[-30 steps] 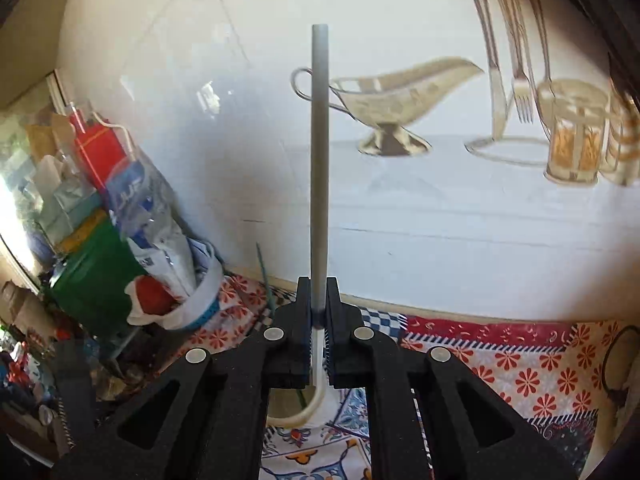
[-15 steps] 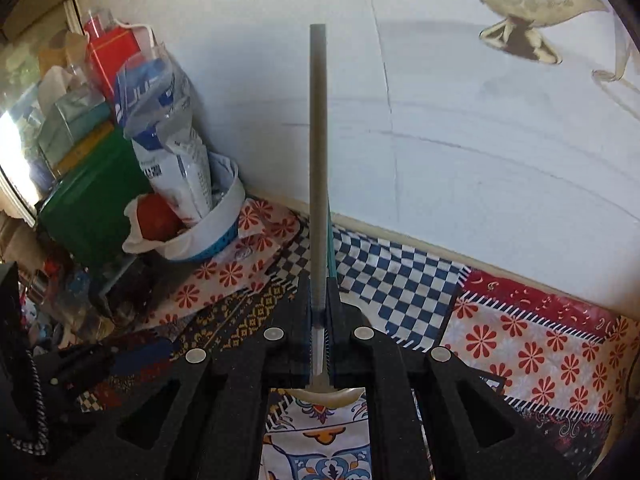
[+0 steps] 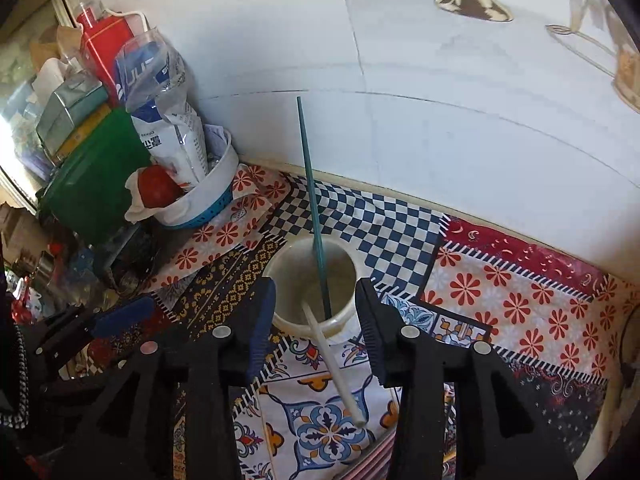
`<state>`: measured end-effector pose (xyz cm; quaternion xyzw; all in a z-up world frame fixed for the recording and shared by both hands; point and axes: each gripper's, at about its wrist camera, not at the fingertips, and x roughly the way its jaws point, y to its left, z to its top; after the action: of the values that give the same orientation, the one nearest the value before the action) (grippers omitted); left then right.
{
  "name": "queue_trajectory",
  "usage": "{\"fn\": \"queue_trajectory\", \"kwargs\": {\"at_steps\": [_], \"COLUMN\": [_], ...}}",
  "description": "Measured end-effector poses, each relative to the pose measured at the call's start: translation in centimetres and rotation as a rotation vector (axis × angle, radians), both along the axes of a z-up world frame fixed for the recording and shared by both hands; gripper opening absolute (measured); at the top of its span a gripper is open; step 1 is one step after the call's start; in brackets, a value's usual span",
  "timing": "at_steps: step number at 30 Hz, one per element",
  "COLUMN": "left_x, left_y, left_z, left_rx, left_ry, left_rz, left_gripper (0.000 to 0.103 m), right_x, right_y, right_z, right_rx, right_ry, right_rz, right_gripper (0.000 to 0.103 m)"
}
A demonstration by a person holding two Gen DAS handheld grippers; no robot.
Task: Organize utensils
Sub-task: 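Lower the white stick into the cup and open the right tool, then move both tools back down to the remaining sticks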
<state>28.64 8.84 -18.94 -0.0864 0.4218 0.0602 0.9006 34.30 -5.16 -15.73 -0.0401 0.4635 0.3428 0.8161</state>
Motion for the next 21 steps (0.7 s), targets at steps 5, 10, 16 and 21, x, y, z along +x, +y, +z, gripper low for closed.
{"fn": "queue_trajectory", "kwargs": {"at_steps": [5,10,16,21], "left_x": [-0.4,-0.2,0.1,0.1], "left_y": [-2.5,-5.5,-8.4,-9.8], "left_z": [0.0,-1.5,-4.5,-7.2], "left_rx": [0.006,0.017,0.033,0.033], "left_ry": [0.004,0.051,0.122,0.192], "left_rz": [-0.069,-0.158,-0.230,-0.260], "left_gripper": [0.050,0.052,0.052,0.052], "right_x": [-1.9,-3.4,-4.8,-6.2], "right_y": [-4.4,-9.5,-14.5,-16.6], "right_z": [1.3,1.2,-0.2,-1.4], "right_rx": [0.010,-0.019,-0.044,-0.057], "right_ry": [-0.035,-0.054,-0.019,0.003], "right_rz": [-0.076,-0.184,-0.303,-0.351], "right_gripper": [0.048,0.053,0.053,0.053]}}
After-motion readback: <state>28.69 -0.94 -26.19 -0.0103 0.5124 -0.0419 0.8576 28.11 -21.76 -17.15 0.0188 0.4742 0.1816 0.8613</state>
